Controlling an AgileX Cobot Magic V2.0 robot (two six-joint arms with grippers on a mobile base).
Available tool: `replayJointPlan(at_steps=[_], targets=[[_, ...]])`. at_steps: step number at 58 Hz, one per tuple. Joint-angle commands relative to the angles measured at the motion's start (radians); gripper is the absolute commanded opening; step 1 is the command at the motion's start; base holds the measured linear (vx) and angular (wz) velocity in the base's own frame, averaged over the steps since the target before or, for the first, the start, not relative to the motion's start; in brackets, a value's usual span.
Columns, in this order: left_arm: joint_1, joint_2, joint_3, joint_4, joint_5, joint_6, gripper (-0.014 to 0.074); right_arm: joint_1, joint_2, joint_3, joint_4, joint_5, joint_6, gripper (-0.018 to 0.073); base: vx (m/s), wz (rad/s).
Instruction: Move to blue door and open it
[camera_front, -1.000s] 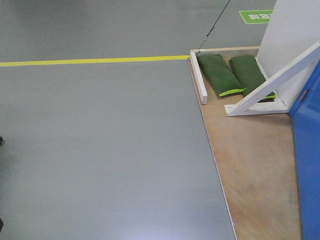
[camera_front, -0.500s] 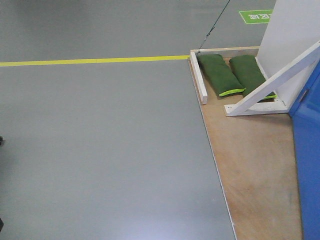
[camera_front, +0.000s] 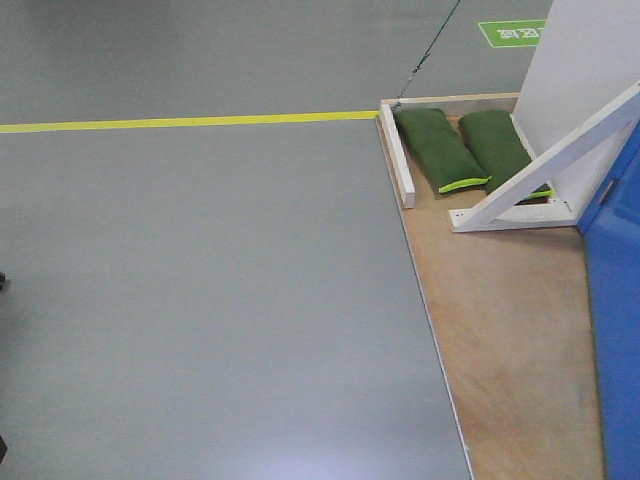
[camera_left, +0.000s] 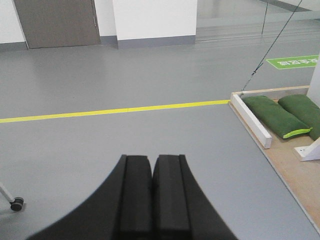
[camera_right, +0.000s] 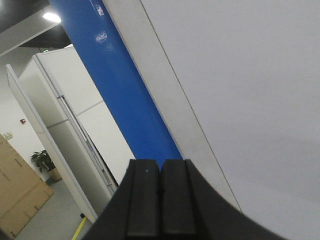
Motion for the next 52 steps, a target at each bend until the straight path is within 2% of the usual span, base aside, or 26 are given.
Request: replayJointPlan(at_steps=[1,10,17,25,29,34,39,52], targets=[[-0.007,-0.012,-0.026,-0.002,-0.085,-0.007,0.0073,0.0,-0.029,-0.035,-0.007,-0.085,-0.008,0.0012,0.0,0.0],[-0.007,-0.012,-0.026,-0.002,-0.085,-0.007,0.0073,0.0,-0.015,-0.035,0.042,-0.077,-0.008,0.0012,0.0,0.0],[-0.007,-0.012,-0.026,-0.002,-0.085,-0.007,0.0073,0.0,-0.015,-0.046,0.208,-0.033,-0.008,0.0012,0.0,0.0],[-0.007,-0.012,-0.026,-0.002,-0.085,-0.007,0.0073,0.0,-0.015,-0.109,0.404,0.201,-0.043,0.0012,0.0,0.0],[-0.007,-0.012,-0.026,-0.002,-0.085,-0.007,0.0073,0.0,-0.015,-0.143,0.456,0.316,-0.084,0.0012,0.0,0.0],[-0.007,-0.012,-0.026,-0.002,-0.085,-0.007,0.0073,0.003,-0.015,-0.183,0.455,0.404,-0.163,0.0012,0.0,0.0],[-0.007,-0.012,-0.026,-0.002,-0.085,-0.007,0.0073,0.012,-0.015,-0.222,0.412,0.41,-0.222,0.0012,0.0,0.0],[-0.007,-0.012,-0.026,-0.002,-0.085,-0.007,0.0073,0.034,-0.015,-0.27,0.31,0.416,-0.237,0.0012,0.0,0.0]])
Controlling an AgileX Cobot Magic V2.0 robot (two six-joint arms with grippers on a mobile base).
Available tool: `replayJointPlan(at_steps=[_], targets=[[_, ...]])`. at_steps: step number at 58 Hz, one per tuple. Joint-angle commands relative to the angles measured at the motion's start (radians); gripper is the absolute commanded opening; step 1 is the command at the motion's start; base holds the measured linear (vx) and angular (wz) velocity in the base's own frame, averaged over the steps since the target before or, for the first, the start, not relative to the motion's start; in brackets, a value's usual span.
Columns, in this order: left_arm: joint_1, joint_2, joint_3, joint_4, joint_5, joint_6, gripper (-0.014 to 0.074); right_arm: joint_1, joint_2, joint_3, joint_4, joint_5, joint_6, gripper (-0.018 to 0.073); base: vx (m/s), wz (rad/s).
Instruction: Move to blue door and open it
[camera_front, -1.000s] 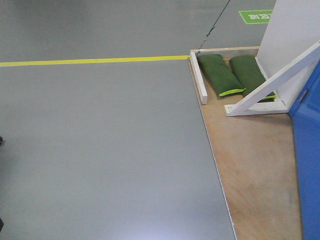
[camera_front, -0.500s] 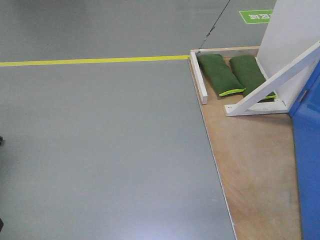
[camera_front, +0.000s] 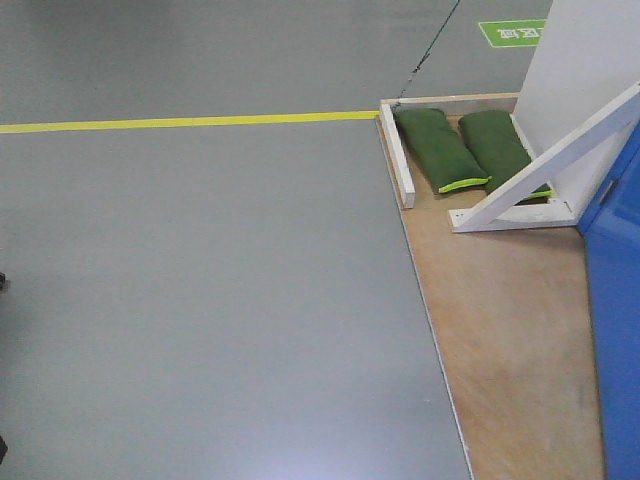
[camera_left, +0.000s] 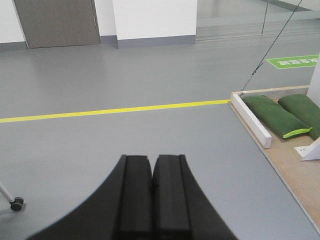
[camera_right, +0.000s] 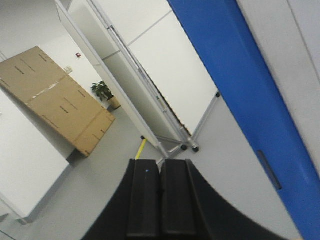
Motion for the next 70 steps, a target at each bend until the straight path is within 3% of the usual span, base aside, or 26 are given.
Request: replayJointPlan(at_steps=[1,12,21,32,45,51,70], targets=[[-0.007,-0.012,-0.026,-0.002,-0.085,-0.007,0.0073,0.018,-0.052,-0.039,-0.04,-0.046,-0.017,0.0012,0.0,0.0],[-0.007,-0.012,-0.026,-0.002,-0.085,-0.007,0.0073,0.041,-0.079,-0.039,-0.051,0.051,-0.017,0.0012,0.0,0.0],[-0.007,-0.012,-0.026,-0.002,-0.085,-0.007,0.0073,0.041,-0.122,-0.039,0.056,0.193,-0.017,0.0012,0.0,0.0],[-0.007,-0.012,-0.026,-0.002,-0.085,-0.007,0.0073,0.04,-0.184,-0.039,0.075,0.241,-0.02,0.0012,0.0,0.0],[-0.007,-0.012,-0.026,-0.002,-0.085,-0.007,0.0073,0.047,-0.269,-0.039,0.203,0.412,-0.024,0.0012,0.0,0.0],[-0.007,-0.012,-0.026,-0.002,-0.085,-0.007,0.0073,0.081,-0.292,-0.039,0.238,0.477,-0.024,0.0012,0.0,0.0],[-0.007,-0.012,-0.026,-0.002,-0.085,-0.007,0.0073,0.251,-0.332,-0.039,0.272,0.497,-0.024,0.0012,0.0,0.0]])
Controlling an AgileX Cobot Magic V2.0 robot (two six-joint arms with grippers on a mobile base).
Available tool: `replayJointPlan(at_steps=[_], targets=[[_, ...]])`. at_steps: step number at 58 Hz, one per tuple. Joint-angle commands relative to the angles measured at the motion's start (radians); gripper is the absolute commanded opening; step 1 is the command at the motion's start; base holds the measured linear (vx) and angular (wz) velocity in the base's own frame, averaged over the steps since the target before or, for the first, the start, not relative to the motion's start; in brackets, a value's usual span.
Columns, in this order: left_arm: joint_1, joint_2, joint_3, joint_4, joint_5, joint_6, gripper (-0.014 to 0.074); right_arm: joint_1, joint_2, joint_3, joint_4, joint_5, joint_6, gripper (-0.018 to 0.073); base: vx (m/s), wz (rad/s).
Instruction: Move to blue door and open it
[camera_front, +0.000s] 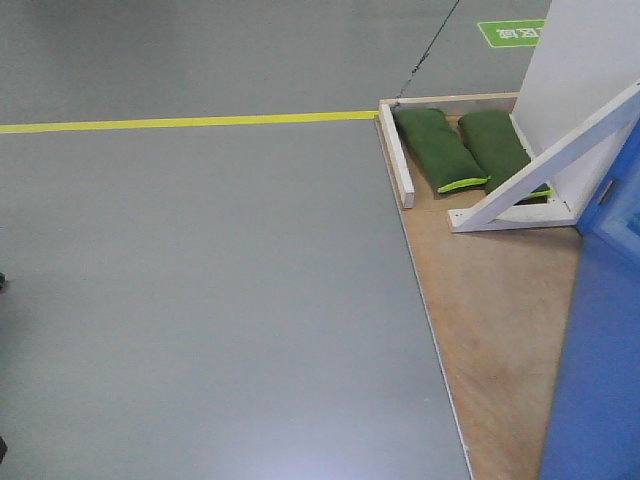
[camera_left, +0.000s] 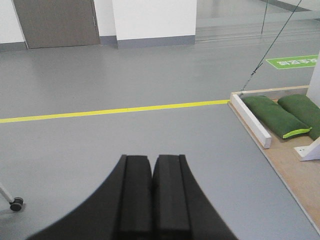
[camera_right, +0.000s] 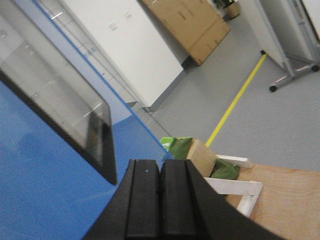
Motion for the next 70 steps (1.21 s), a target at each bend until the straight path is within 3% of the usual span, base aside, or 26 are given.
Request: replayJointPlan(at_steps=[1,12,26,35,41,42,53,70], targets=[[-0.007,-0.012,-0.026,-0.002,-0.085,-0.007,0.0073,0.064,-0.057,-0.037,0.112,0.023,-0.03,0.0012,0.0,0.0],[-0.007,-0.012,-0.026,-0.002,-0.085,-0.007,0.0073,0.143,-0.072,-0.037,0.262,0.158,-0.03,0.0012,0.0,0.0],[-0.007,-0.012,-0.026,-0.002,-0.085,-0.007,0.0073,0.143,-0.091,-0.037,0.545,0.412,-0.03,0.0012,0.0,0.0],[-0.007,-0.012,-0.026,-0.002,-0.085,-0.007,0.0073,0.145,-0.107,-0.037,0.662,0.446,-0.031,0.0012,0.0,0.0],[-0.007,-0.012,-0.026,-0.002,-0.085,-0.007,0.0073,0.182,-0.109,-0.037,0.667,0.446,-0.031,0.0012,0.0,0.0],[-0.007,-0.012,-0.026,-0.002,-0.085,-0.007,0.0073,0.223,-0.109,-0.037,0.625,0.436,-0.031,0.0012,0.0,0.0],[-0.007,-0.012,-0.026,-0.002,-0.085,-0.007,0.0073,0.351,-0.107,-0.037,0.516,0.329,-0.031,0.0012,0.0,0.0],[-0.007,-0.012,-0.026,-0.002,-0.085,-0.007,0.0073,0.548,-0.1,-0.033,0.449,0.24,-0.031,0.0012,0.0,0.0]])
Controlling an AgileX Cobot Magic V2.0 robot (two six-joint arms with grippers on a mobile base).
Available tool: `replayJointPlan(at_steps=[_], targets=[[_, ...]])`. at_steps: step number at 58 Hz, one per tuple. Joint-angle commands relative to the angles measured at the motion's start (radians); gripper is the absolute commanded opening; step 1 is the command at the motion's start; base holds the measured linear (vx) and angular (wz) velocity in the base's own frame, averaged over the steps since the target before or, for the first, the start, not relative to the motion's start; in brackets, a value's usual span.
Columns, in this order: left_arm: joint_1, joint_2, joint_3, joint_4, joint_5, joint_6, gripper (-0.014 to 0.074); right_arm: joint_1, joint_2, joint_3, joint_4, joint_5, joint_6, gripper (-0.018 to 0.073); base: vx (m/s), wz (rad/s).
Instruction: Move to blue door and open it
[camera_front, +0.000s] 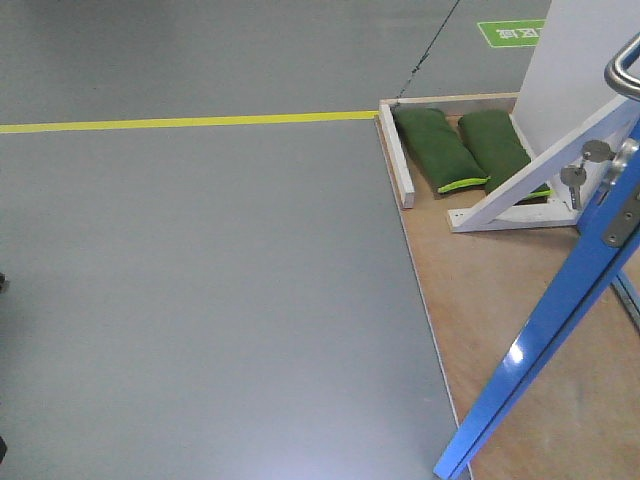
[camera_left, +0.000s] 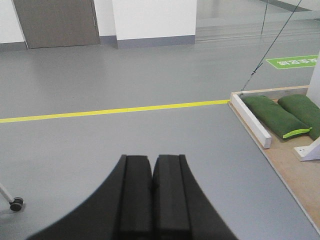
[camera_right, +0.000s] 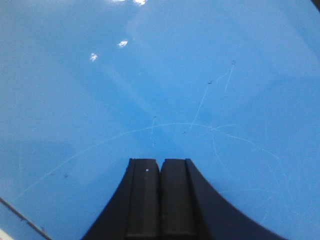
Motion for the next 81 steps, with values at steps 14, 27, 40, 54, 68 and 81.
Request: replayJointPlan(at_steps=[14,27,40,54,68,81], targets=[[-0.007,-0.012,-0.026,-0.002,-0.085,-0.007,0.0073,0.205,0.002,-0.02,-0.057,-0.038,-0.013,0.0012,0.0,0.0],[-0.007,-0.012,-0.026,-0.002,-0.085,-0.007,0.0073,0.34,0.04,-0.02,-0.277,-0.172,-0.013,0.0012,0.0,0.0],[-0.007,-0.012,-0.026,-0.002,-0.085,-0.007,0.0073,0.446,0.081,-0.02,-0.369,-0.281,-0.013,0.0012,0.0,0.0],[-0.007,-0.012,-0.026,-0.002,-0.085,-0.007,0.0073,0.545,0.125,-0.02,-0.369,-0.317,-0.013,0.0012,0.0,0.0],[-0.007,-0.012,-0.026,-0.002,-0.085,-0.007,0.0073,0.637,0.138,-0.02,-0.462,-0.423,-0.013,0.0012,0.0,0.0],[-0.007,-0.012,-0.026,-0.002,-0.085,-0.007,0.0073,0.711,0.133,-0.02,-0.702,-0.544,-0.013,0.0012,0.0,0.0]])
